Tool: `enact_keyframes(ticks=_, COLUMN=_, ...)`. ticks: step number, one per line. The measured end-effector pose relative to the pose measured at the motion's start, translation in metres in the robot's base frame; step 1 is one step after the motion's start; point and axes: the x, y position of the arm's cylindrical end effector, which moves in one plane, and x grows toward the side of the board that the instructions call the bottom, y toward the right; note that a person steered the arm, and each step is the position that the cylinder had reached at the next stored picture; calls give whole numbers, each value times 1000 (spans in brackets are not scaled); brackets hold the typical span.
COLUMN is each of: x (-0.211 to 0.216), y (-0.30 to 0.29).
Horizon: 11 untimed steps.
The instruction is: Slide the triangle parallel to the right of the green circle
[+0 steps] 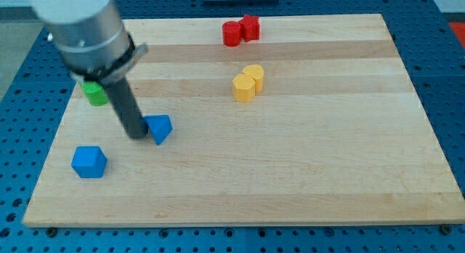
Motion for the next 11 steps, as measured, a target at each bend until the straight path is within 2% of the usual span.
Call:
enact_keyframes(ticks=1, x=-49, y=0)
enact_keyframes(ticks=2, x=-35, y=-1)
enact_keyframes(ticks=4, x=38, y=0)
enact_keyframes(ticks=5, x=54, y=29)
enact_keyframes(ticks=6, x=7, y=55)
enact_keyframes(ticks=7, x=-55, y=51)
enact_keyframes(ticks=8, x=-63, y=49)
enact_keyframes(ticks=10, x=-5, y=77)
enact_keyframes(ticks=11, x=14, y=55)
